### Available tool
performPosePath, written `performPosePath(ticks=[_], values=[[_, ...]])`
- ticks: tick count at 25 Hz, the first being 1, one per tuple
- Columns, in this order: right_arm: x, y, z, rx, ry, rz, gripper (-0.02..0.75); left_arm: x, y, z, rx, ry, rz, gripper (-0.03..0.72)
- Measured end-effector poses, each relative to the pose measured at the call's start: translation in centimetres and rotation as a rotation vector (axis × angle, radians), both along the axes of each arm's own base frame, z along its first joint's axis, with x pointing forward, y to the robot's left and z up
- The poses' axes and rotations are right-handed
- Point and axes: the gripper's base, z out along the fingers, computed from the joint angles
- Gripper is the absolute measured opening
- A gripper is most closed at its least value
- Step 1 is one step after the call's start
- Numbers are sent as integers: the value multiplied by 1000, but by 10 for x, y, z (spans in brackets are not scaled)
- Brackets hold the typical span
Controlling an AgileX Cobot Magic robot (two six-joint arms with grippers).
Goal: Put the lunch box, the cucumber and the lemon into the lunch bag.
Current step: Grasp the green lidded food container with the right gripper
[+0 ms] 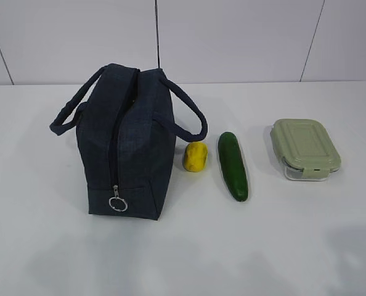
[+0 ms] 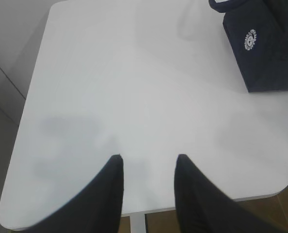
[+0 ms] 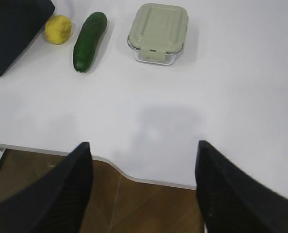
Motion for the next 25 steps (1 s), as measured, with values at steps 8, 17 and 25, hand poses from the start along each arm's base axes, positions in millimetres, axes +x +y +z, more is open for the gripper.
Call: performPosePath(ticks=[8, 17, 25], values=[[0, 0, 0, 0, 0, 0, 494, 0, 0, 0, -1, 0, 0, 239], [0, 0, 0, 0, 0, 0, 494, 0, 0, 0, -1, 0, 0, 239], [0, 0, 0, 0, 0, 0, 494, 0, 0, 0, -1, 0, 0, 239]])
